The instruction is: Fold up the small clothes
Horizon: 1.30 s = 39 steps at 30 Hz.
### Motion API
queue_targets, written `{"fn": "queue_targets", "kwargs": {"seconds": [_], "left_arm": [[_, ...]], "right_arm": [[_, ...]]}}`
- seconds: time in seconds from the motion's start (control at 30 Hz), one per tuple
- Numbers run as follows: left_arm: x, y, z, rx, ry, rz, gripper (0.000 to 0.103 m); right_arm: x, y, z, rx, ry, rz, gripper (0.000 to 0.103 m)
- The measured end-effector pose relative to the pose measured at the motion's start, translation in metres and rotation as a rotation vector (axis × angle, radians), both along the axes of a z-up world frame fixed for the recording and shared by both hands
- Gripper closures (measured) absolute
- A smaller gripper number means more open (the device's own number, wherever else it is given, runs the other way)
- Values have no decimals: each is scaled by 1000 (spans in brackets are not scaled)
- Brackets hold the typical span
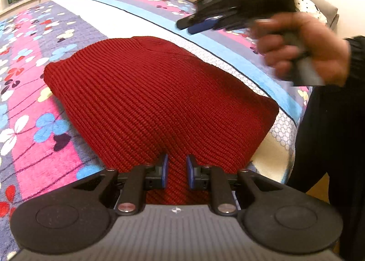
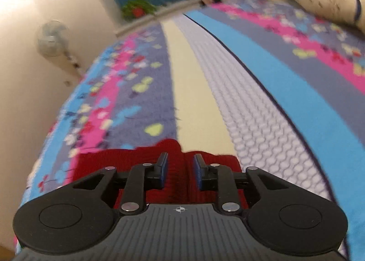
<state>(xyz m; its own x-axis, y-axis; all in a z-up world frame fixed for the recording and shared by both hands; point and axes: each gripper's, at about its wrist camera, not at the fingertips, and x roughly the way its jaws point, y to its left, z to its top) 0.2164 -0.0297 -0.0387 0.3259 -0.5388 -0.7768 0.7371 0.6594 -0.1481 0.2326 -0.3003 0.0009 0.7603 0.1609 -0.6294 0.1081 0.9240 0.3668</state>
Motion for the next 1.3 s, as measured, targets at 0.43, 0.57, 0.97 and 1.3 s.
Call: {"fn": "queue_targets", "kwargs": {"seconds": [0.43, 0.57, 0.97, 1.3], "left_arm": [[-8, -8, 1, 40, -38, 19, 82], [-10, -8, 2, 43, -47, 27, 82], [-28, -5, -6, 105, -27, -30, 70], [12, 46, 27, -253, -9, 325, 17]], "right_arm": [[-75, -2, -45, -100, 144, 249, 59], [-85, 2, -41, -140, 115, 284, 59], [-94, -11, -46, -78, 215, 330, 58], [-73, -67, -44, 123, 125, 21, 31]]}}
